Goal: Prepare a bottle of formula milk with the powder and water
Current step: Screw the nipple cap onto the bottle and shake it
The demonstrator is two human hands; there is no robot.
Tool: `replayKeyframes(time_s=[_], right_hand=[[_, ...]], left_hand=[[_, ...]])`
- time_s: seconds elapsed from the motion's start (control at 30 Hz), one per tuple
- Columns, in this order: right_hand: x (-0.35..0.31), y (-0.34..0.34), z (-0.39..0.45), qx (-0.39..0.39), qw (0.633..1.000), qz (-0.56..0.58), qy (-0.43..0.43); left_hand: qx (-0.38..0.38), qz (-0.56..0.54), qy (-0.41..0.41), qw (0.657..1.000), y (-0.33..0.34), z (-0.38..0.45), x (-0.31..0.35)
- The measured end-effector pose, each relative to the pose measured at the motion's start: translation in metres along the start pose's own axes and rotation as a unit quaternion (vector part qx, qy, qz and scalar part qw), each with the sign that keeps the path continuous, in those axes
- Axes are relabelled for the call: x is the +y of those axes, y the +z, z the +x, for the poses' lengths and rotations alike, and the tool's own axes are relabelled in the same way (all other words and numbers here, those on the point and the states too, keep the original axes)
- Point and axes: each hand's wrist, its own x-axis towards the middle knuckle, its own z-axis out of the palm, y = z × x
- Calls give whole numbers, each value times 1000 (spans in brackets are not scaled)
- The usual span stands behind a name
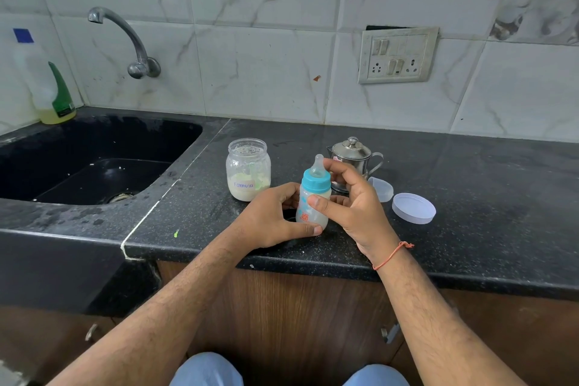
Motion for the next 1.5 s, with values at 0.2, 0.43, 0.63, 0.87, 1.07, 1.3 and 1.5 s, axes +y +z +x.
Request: replayKeyframes(time_s=[0.2,0.43,0.63,0.87,1.07,1.3,1.5], right_hand=[[0,1,-1,-3,1000,18,3],[4,1,1,-29,995,91,8],[7,0,3,-2,999,39,-5],[7,0,4,14,999,34,4],[8,1,6,-50,993,104,27],[9,2,6,54,997,-50,-5],[10,4,9,-39,997,67,20]], left_hand=[[1,1,3,1000,-1,0,1],[7,-5,-4,1000,1,0,-1],[1,-3,-4,1000,0,0,-2],[2,-10,-1,1000,1,0,-2],[-16,-26,4,1000,1,0,-2],[-17,-17,12,1000,2,-1,-3],[-15,-12,11,1000,3,-1,-4]])
